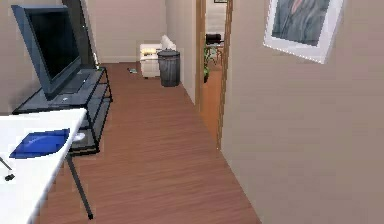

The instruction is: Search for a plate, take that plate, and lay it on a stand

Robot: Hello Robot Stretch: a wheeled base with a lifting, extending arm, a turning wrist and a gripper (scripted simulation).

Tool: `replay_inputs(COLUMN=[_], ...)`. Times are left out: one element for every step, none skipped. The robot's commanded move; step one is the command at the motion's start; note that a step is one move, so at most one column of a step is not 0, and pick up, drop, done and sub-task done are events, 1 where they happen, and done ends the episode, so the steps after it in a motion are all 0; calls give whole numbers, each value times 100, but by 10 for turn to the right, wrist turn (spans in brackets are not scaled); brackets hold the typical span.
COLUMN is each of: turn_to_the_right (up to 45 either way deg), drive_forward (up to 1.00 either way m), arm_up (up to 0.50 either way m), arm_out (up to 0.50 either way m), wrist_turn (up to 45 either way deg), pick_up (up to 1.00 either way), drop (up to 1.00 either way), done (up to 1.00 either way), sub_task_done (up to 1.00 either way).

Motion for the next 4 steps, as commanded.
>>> replay_inputs(turn_to_the_right=[-60, 0, -30, 0], drive_forward=[0, 20, 0, 100], arm_up=[0, 0, 0, 0], arm_out=[0, 0, 0, 0], wrist_turn=[0, 0, 0, 0], pick_up=[0, 0, 0, 0], drop=[0, 0, 0, 0], done=[0, 0, 0, 0], sub_task_done=[0, 0, 0, 0])
